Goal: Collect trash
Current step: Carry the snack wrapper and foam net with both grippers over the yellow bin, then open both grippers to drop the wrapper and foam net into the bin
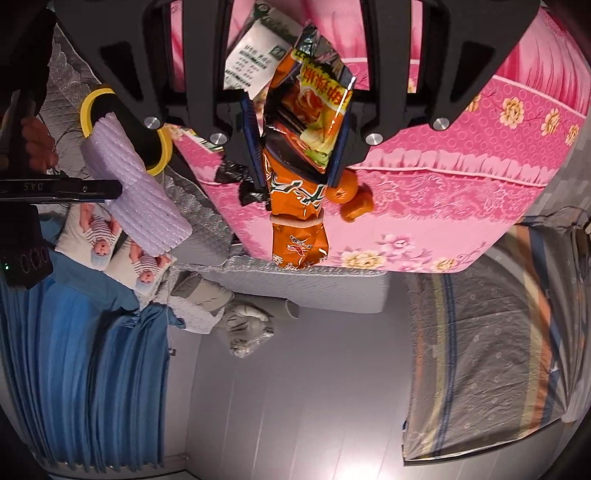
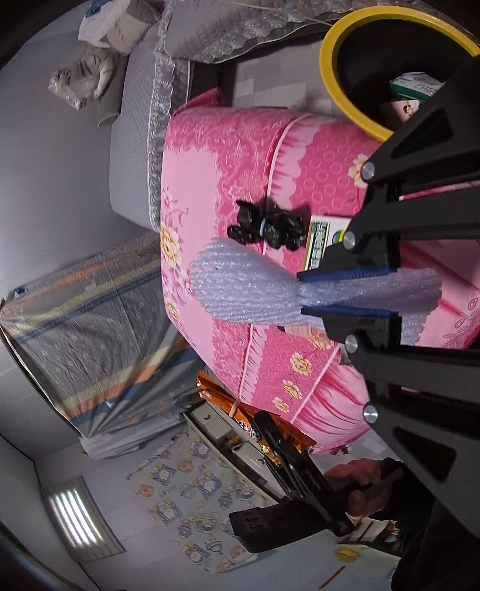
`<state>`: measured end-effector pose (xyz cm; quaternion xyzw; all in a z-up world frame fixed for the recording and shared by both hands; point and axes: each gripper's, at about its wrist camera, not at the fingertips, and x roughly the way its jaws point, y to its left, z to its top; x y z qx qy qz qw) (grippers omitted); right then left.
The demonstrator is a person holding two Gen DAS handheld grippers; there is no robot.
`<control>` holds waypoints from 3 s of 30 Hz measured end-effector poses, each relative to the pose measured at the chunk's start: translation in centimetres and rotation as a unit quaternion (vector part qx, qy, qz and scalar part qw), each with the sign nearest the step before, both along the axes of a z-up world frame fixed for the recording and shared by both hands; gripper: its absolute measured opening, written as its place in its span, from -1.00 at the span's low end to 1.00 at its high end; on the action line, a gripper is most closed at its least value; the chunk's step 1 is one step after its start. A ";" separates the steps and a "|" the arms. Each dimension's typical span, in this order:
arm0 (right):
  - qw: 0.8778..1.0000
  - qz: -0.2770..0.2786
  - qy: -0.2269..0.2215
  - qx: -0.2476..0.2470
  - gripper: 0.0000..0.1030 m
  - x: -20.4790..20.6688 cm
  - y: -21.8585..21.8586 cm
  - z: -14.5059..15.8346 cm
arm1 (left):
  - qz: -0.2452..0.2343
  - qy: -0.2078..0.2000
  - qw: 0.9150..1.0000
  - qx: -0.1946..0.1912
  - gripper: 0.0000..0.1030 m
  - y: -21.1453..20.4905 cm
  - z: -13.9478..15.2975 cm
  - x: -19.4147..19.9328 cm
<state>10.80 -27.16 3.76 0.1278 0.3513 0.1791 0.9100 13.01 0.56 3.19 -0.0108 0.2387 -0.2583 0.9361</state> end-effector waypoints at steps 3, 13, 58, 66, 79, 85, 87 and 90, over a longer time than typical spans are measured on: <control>1.000 -0.019 -0.004 0.011 -0.77 -0.9 -1.7 0.2 | -0.017 -0.005 1.000 0.002 -0.38 -1.6 0.6 -0.2; 0.996 -0.083 -0.022 0.021 -0.77 -3.6 -6.6 0.5 | -0.083 -0.018 0.996 0.010 -0.38 -7.2 1.8 -0.7; 0.945 -0.320 0.044 0.053 -0.77 -10.9 -22.6 -9.9 | -0.268 -0.015 0.959 0.093 -0.36 -29.4 -2.4 -2.8; 0.932 -0.349 0.081 0.059 -0.77 -10.5 -24.3 -12.2 | -0.282 0.026 0.954 0.098 -0.33 -32.2 -5.2 -0.9; 0.908 -0.405 0.101 0.042 0.05 -11.2 -25.7 -13.1 | -0.251 0.098 0.960 0.069 0.80 -31.4 -7.9 2.3; 0.915 -0.389 0.083 0.070 0.17 -12.1 -24.8 -12.4 | -0.258 0.089 0.960 0.060 0.83 -27.6 -6.8 2.3; 0.924 -0.368 0.076 0.069 0.22 -11.6 -23.6 -12.0 | -0.275 0.077 0.956 0.060 0.83 -25.6 -6.1 2.0; 0.937 -0.336 0.070 0.065 0.30 -10.5 -21.7 -11.4 | -0.309 0.053 0.947 0.072 0.83 -21.8 -5.2 1.2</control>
